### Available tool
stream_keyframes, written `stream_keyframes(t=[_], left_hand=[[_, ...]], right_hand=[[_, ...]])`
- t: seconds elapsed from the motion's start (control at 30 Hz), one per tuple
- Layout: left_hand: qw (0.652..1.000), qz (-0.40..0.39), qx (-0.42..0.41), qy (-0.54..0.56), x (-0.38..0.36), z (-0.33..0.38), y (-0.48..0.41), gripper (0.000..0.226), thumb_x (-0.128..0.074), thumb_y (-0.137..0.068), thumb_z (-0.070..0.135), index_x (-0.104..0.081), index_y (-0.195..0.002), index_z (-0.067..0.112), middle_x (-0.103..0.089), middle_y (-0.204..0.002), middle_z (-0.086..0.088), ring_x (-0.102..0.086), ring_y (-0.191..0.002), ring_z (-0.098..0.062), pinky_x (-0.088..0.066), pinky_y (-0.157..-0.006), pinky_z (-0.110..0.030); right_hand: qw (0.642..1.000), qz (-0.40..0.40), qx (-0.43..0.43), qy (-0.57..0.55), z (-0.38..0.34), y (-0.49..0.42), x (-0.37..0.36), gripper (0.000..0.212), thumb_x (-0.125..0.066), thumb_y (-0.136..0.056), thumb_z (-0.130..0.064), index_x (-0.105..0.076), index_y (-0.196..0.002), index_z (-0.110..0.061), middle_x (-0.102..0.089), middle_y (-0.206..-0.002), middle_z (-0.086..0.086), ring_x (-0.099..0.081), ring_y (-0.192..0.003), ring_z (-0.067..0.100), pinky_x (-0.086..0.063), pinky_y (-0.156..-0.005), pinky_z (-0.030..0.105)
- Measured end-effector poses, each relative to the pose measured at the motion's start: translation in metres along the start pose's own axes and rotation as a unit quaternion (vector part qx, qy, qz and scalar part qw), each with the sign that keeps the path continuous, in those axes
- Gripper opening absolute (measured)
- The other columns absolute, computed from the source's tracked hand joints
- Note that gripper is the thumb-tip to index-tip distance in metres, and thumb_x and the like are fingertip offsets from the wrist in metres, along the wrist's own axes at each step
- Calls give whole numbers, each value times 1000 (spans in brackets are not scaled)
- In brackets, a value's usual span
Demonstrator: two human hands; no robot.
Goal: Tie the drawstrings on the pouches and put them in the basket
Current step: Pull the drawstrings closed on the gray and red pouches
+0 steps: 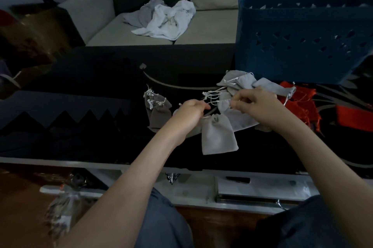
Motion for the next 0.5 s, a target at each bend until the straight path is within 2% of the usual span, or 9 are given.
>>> stream_keyframes(t=[0.1, 0.17, 0.23, 0.27, 0.33, 0.4, 0.5], left_hand=[[998, -57, -18, -33, -5, 6, 6, 4, -56, -86, 21, -58, -86, 18, -47, -70, 2, -43, -65, -10, -33, -60, -24], [992, -107, -40, -43, -11, 7, 10, 13, -57, -84, 16, -62, -95, 22, -60, -86, 1, -55, -82, -8, -42, -73, -21], [984, -146, -70, -69, -18, 4, 10, 25, -55, -90, 16, -62, -114, 20, -64, -114, -1, -57, -108, -11, -43, -97, -28], [981, -153, -86, -88, -20, 3, 11, 25, -53, -93, 18, -60, -117, 20, -64, -112, 0, -57, -108, -11, -43, -98, -31], [975, -144, -116, -123, -24, 3, 13, 17, -52, -97, 28, -61, -110, 21, -60, -85, 8, -56, -84, -4, -44, -77, -24], [970, -119, -150, -151, -27, 5, 13, 14, -51, -96, 36, -59, -92, 25, -51, -71, 11, -49, -66, 0, -36, -61, -20], [967, -92, -177, -157, -29, 6, 10, 29, -49, -97, 34, -52, -71, 23, -52, -66, 1, -48, -62, -8, -35, -60, -26]], right_hand=[[996, -20, 37, -77, -12, 3, -3, 5, -64, -88, -19, -67, -87, -22, -60, -69, -1, -54, -69, 5, -42, -72, 25], [992, -13, 61, -105, -19, 5, -4, 6, -61, -90, -16, -67, -92, -18, -58, -71, 0, -52, -68, 4, -43, -71, 22], [989, 6, 84, -120, -26, 7, -5, 8, -59, -91, -14, -66, -92, -16, -56, -68, -3, -49, -63, -2, -40, -66, 15], [987, 8, 89, -131, -29, 8, -5, 8, -59, -91, -13, -66, -93, -15, -54, -65, -6, -48, -61, -3, -39, -63, 12], [984, -3, 96, -150, -33, 9, -5, 8, -58, -92, -12, -65, -96, -13, -51, -62, -8, -48, -61, -4, -39, -63, 9], [983, -19, 101, -150, -35, 9, -6, 10, -57, -92, -13, -64, -99, -12, -54, -63, -7, -50, -64, -3, -41, -66, 12], [984, -27, 109, -136, -35, 7, -9, 12, -57, -93, -14, -64, -102, -15, -56, -65, -8, -52, -66, -3, -42, -68, 14]])
Point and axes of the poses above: each hand's wrist, its own y-axis away from the middle knuckle, its own x-axis out of the back of the hand, z = x × y, the point moved 1 cm from there along -y, towards the middle knuckle
